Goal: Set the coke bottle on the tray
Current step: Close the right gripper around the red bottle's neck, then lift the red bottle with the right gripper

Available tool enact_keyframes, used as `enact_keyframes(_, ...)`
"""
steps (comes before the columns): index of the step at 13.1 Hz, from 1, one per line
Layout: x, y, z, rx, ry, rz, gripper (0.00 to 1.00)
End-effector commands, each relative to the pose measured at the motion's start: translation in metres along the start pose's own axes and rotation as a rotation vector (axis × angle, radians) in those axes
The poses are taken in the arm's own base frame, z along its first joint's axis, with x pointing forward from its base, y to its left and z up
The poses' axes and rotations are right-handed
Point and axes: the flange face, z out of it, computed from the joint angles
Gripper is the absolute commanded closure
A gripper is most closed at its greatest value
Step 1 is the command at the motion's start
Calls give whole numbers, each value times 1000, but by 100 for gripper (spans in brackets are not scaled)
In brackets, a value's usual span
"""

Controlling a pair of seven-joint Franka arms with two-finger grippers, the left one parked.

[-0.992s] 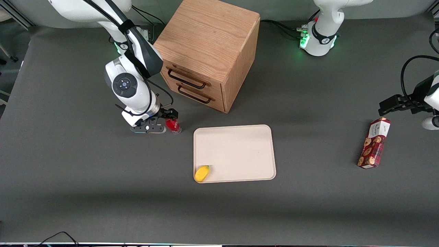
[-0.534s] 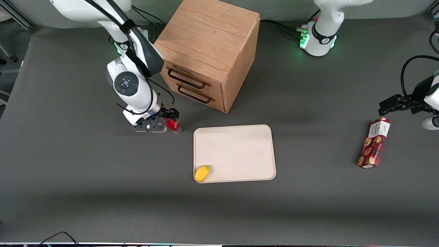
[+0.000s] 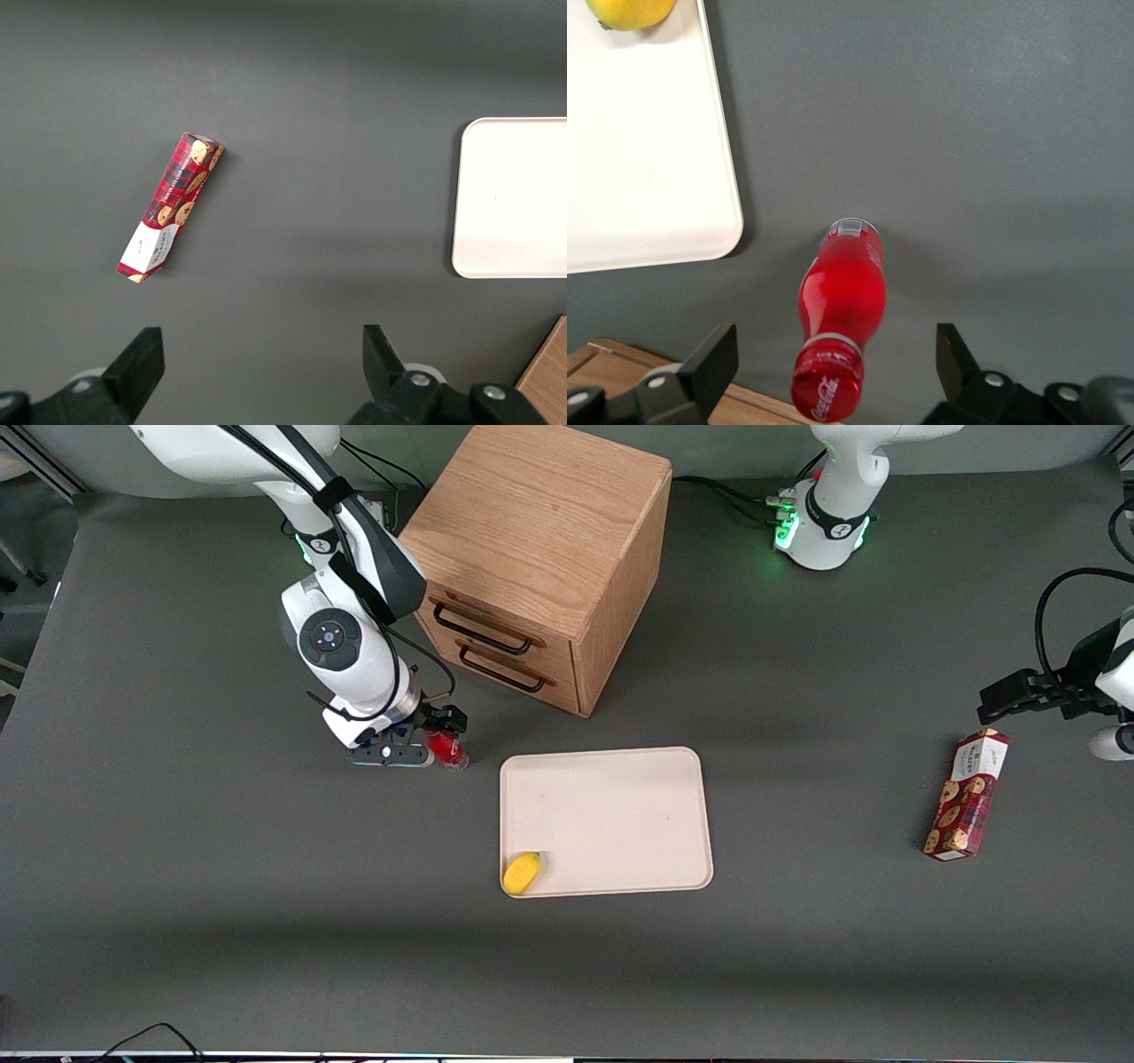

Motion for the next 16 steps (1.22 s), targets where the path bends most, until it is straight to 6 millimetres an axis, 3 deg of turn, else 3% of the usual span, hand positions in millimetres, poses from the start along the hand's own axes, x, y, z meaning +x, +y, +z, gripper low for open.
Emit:
enact_keyframes(1,-2,-2,8,1,13,19,1)
enact_keyframes(4,-3,-3,9,0,10,24,6)
enact_keyframes(8,-2,-2,14,0,1,25,34)
enact_keyframes(12,-2,-3,13,9,3,31,50)
enact_keyframes(16,-2,-4,13,11,2,29,92)
